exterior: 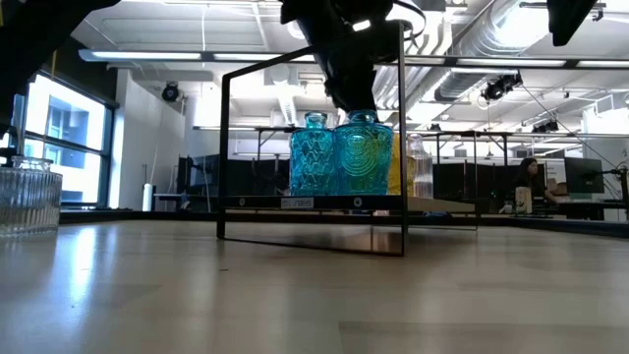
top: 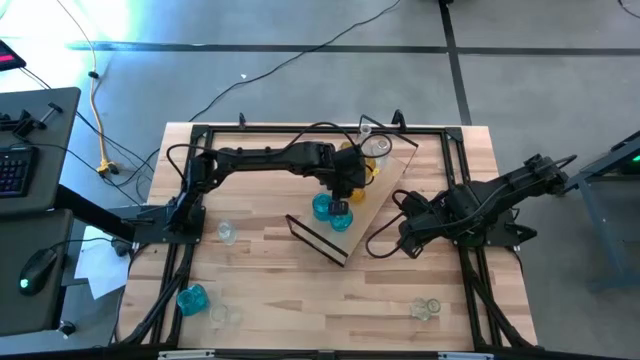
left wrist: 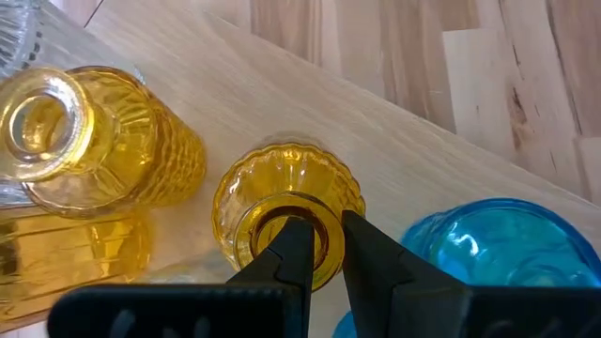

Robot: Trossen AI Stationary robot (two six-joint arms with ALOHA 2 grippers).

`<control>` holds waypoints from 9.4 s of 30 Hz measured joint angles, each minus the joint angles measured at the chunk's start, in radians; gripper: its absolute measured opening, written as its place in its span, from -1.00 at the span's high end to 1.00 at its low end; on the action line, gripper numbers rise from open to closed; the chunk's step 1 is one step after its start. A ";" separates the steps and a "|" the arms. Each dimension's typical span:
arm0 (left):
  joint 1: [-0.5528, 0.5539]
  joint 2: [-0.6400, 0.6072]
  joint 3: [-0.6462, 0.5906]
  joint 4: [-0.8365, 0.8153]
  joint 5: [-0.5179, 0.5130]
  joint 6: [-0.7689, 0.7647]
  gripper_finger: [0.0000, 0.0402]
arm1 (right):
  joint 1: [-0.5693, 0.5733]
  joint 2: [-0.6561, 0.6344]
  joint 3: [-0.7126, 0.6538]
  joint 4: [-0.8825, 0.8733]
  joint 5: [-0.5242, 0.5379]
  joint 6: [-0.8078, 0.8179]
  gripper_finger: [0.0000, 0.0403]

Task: Sort vases onto shelf
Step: Put the yellow vase on the shelf and align with the other yellow vase, then put the top left transparent vase on the shelf and align with the other transparent vase

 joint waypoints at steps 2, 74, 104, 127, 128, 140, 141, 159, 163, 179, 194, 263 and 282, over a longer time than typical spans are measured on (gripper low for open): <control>0.000 0.000 0.000 0.000 0.000 0.000 0.84 | 0.000 0.000 0.000 0.000 0.000 0.000 0.30; 0.005 -0.334 0.330 -0.319 -0.078 -0.101 0.59 | -0.301 0.079 0.000 0.629 -0.012 -0.413 0.30; -0.222 -0.758 0.200 -0.683 -0.459 -0.528 0.60 | -0.530 0.241 0.000 0.559 -0.361 -0.893 0.30; -0.321 -0.811 -0.201 -0.681 -0.527 -0.790 0.60 | -0.564 0.267 0.000 0.581 -0.352 -0.985 0.30; -0.326 -0.811 -0.210 -0.681 -0.537 -0.789 0.60 | -0.564 0.267 0.000 0.584 -0.353 -0.983 0.30; -0.367 -0.812 -0.235 -0.664 -0.588 -0.787 0.60 | -0.573 0.267 0.000 0.616 -0.338 -0.969 0.30; -0.367 -0.814 -0.235 -0.664 -0.589 -0.787 0.60 | -0.573 0.267 0.000 0.619 -0.333 -0.973 0.30; -0.399 -0.815 -0.235 -0.657 -0.588 -0.789 0.60 | -0.580 0.266 -0.049 0.628 -0.312 -0.959 0.30; -0.399 -0.815 -0.235 -0.657 -0.588 -0.789 0.60 | -0.580 0.263 -0.066 0.648 -0.311 -0.954 0.30; -0.398 -0.815 -0.234 -0.658 -0.588 -0.787 0.60 | -0.605 0.267 -0.080 0.613 -0.293 -0.954 0.30; -0.398 -0.815 -0.234 -0.658 -0.588 -0.788 0.60 | -0.616 0.264 -0.077 0.476 -0.250 -0.924 0.30; -0.398 -0.815 -0.234 -0.655 -0.602 -0.751 0.60 | -0.670 0.109 0.089 0.355 -0.154 -0.751 0.30; -0.267 -0.854 -0.266 -0.672 -0.547 -0.579 0.60 | -0.251 0.098 0.426 0.267 0.212 -0.486 0.30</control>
